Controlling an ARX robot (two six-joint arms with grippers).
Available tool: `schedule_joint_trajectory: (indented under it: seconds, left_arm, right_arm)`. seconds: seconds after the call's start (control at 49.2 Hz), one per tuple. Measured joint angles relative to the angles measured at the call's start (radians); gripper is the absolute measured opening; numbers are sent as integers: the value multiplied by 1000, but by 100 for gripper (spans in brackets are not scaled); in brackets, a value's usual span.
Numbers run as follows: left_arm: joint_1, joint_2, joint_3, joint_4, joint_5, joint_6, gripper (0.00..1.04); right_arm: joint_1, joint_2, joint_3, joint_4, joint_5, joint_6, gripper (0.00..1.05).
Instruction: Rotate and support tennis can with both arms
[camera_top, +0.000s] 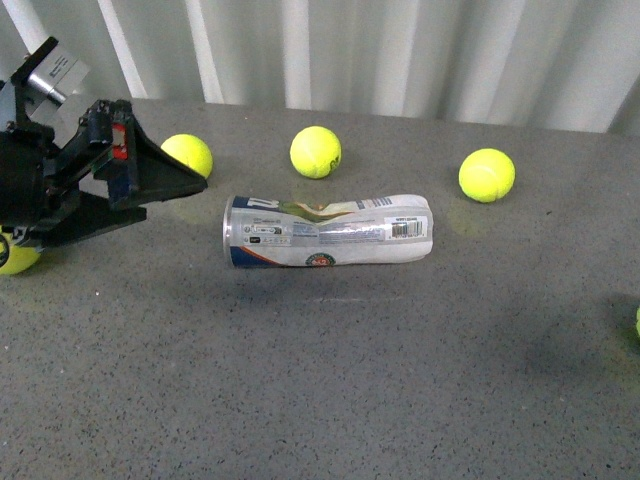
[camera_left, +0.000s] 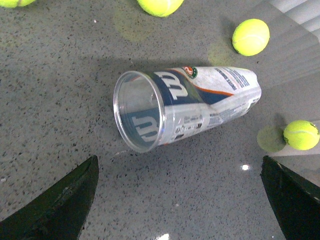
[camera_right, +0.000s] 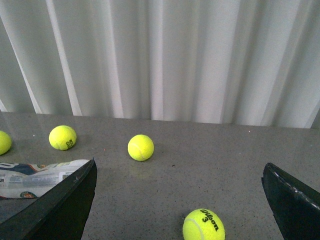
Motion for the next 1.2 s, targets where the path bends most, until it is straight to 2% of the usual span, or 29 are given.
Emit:
schedule_joint_trajectory:
  seconds: [0.589,0.894,1.036,1.199]
  left_arm:
    - [-78,307,276,68,-15,-40,98]
    - [-163,343,280,144,98,-219,97]
    - [-197,343,270,205,121,-332,73]
    - [-226,337,241,225,136,-431,39]
  right_arm:
    - [0,0,0,0,0,0,98]
    - [0,0,0,0,0,0,98]
    - [0,0,0,0,0,0,98]
    - [0,0,0,0,0,0,98]
